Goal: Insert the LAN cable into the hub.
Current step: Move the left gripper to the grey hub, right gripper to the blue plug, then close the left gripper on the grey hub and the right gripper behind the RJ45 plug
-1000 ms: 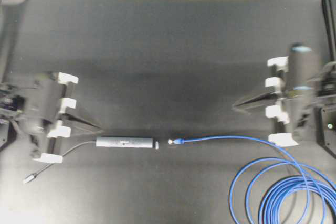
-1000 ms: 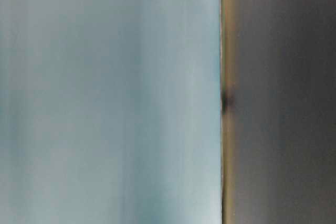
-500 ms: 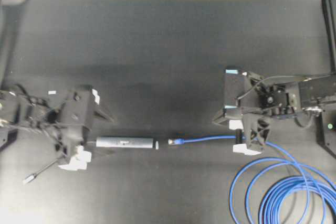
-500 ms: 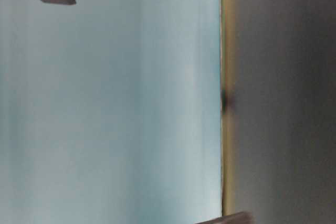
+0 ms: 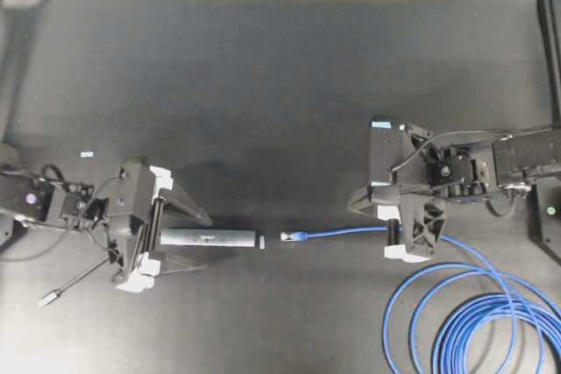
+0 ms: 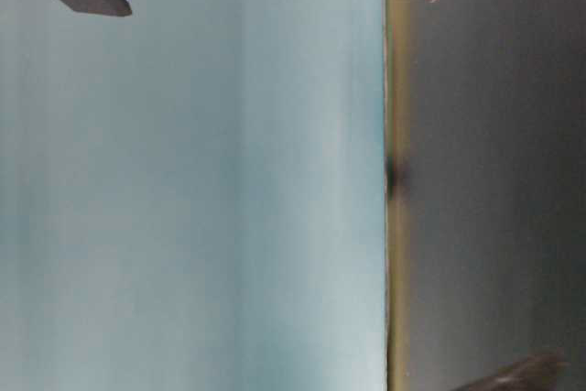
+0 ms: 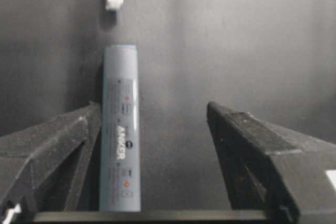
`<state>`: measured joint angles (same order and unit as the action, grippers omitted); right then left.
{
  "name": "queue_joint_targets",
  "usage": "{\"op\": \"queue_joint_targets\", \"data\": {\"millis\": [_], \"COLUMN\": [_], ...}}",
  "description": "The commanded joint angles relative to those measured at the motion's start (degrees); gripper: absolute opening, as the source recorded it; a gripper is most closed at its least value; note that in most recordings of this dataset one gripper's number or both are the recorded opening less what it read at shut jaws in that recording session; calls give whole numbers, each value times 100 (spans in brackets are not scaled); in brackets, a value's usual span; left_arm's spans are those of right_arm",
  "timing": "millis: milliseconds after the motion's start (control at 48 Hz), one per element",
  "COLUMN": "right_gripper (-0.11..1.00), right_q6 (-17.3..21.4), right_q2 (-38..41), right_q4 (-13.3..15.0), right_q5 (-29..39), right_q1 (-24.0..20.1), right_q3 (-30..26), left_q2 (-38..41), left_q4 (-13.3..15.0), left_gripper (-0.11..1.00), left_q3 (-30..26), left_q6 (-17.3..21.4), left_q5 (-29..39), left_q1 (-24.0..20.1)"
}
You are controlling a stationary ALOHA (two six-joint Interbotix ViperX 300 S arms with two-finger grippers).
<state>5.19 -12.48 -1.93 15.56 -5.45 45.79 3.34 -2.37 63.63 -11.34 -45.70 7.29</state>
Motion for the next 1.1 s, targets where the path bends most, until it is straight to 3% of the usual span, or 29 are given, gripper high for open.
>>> {"op": "queue_joint_targets", "data": {"millis": [0,438,521,646,688,834,1000,1084], "right_gripper": [0,1,1,5,9,32,76,84], "right_q6": [53,325,404,466,475,545,563,563], "right_q2": [-9,0,0,18,44,246,703,940], "right_q4": [-9,-44,-44,-35,-44,-44,-35,-26], "right_q5": [-70,-422,-439,-598,-686,-853,-1143,-1433], "right_q1": [-185,-413,-413,-422,-431,-475,-527,-536], "right_q3": [-44,18,53,132,158,141,114,97], "left_q2": [290,1204,1257,1283,1283,1178,703,492], "left_q4": [-18,-18,-18,-18,-18,-18,-18,-18], "left_gripper": [78,74,64,34,28,28,28,28], "left_q3": [-44,-299,-316,-343,-352,-519,-817,-923], "left_q6": [-9,-53,-9,167,220,185,237,246], "left_q5": [-308,-993,-993,-1072,-1107,-905,0,580], "left_q1": [0,-246,-229,-211,-202,-193,-264,-272]}}
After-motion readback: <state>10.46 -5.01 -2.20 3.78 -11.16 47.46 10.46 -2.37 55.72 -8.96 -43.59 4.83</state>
